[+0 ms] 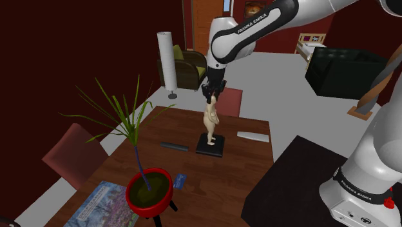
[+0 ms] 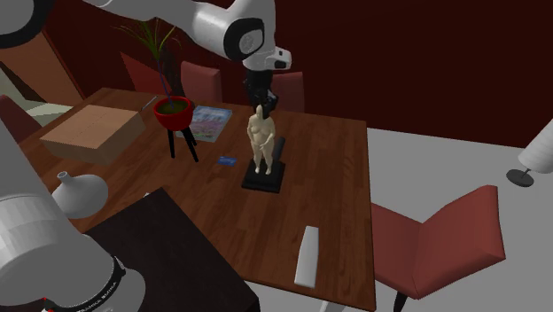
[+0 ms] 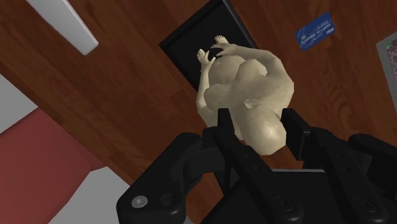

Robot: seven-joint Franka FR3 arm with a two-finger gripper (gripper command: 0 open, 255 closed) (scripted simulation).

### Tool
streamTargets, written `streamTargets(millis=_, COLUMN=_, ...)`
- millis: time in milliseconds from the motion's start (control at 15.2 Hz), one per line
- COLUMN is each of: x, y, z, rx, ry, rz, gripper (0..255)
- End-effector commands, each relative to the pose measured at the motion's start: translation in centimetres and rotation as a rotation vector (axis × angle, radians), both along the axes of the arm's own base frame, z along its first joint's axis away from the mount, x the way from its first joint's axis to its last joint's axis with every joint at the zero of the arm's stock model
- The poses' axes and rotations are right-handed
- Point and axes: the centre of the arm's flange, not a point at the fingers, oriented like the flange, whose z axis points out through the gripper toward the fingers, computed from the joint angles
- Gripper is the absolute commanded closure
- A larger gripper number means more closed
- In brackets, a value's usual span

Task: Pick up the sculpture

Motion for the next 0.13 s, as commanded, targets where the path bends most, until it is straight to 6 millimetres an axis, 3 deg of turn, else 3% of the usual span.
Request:
streamTargets(millis=0, x=0.02, y=0.01, z=0.96, rx=0.0, ry=-0.002, rz=0.0, gripper=255)
streamTargets(millis=66, x=0.03, y=0.01, z=0.96, rx=0.0, ry=-0.002, rz=0.0, gripper=255)
